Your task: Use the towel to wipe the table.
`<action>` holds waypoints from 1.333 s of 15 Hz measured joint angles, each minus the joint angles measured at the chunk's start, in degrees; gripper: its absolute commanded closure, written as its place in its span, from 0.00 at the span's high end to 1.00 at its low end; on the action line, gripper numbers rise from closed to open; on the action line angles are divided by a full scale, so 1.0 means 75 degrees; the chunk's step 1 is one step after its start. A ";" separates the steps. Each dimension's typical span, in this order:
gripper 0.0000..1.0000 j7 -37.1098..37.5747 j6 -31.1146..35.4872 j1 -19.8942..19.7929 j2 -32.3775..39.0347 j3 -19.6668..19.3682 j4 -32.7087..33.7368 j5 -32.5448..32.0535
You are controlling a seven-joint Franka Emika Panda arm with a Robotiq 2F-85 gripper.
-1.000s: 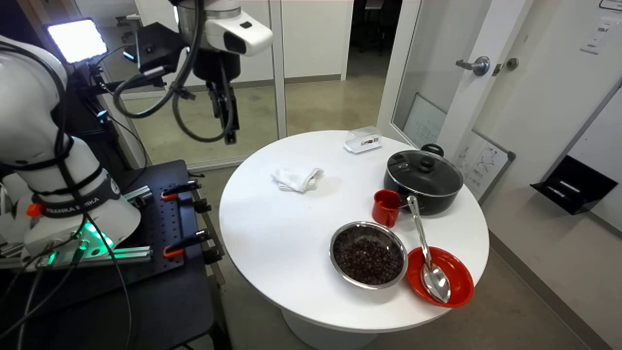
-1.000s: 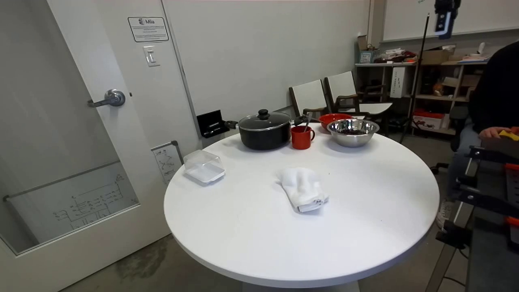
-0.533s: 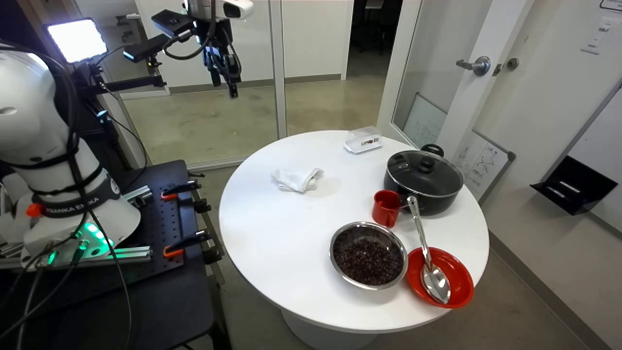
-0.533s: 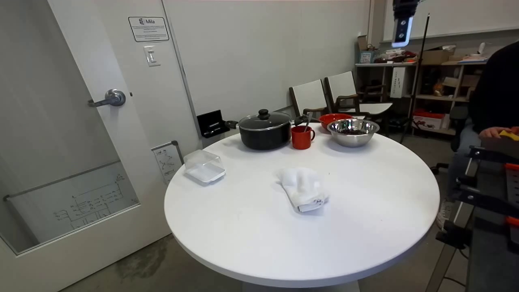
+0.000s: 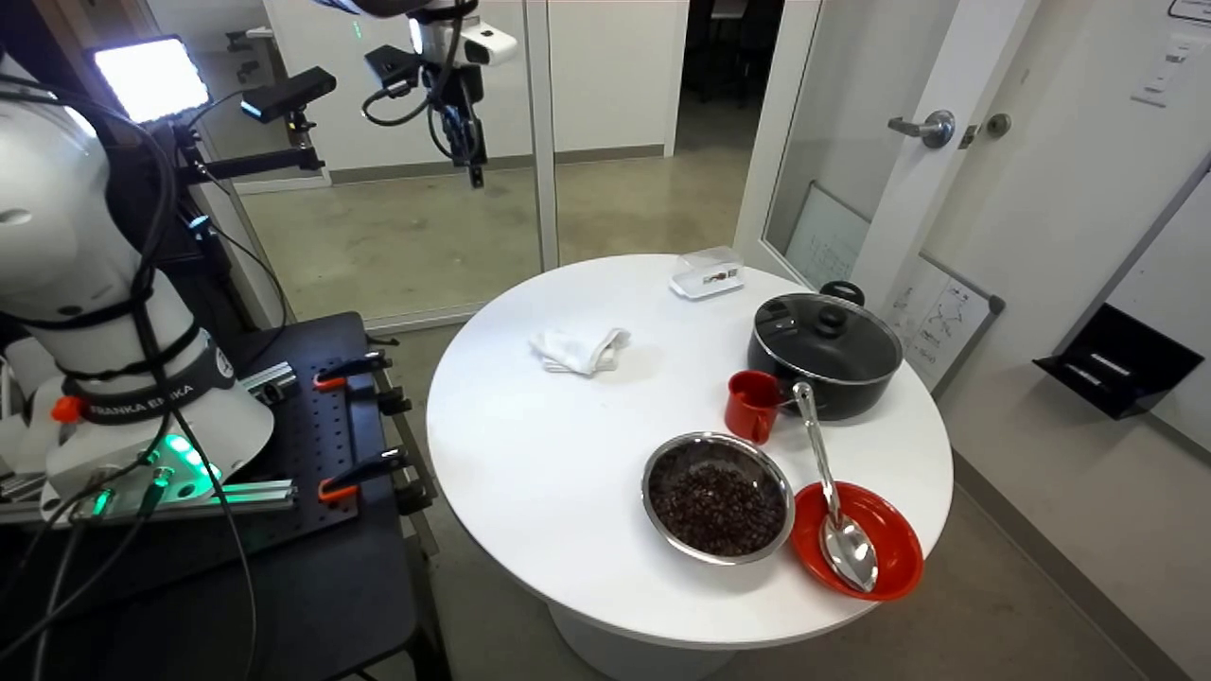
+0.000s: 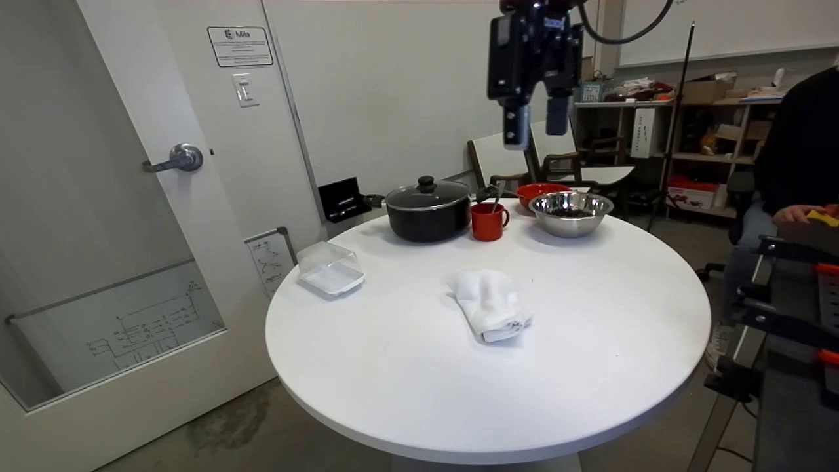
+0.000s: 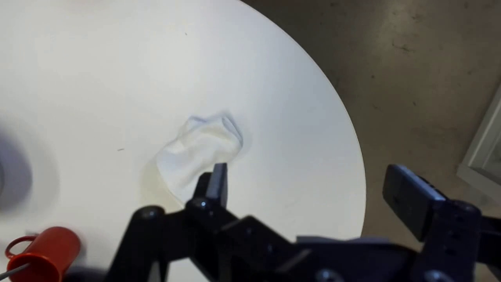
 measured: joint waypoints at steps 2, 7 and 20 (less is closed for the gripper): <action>1.00 -0.0091 0.0138 -0.0005 0.0392 -0.0304 0.0312 0.0166; 1.00 -0.0038 0.0107 0.0072 0.0483 -0.0362 0.0392 0.0119; 1.00 0.6773 0.2819 0.0049 0.2114 -0.1190 0.0943 -0.4057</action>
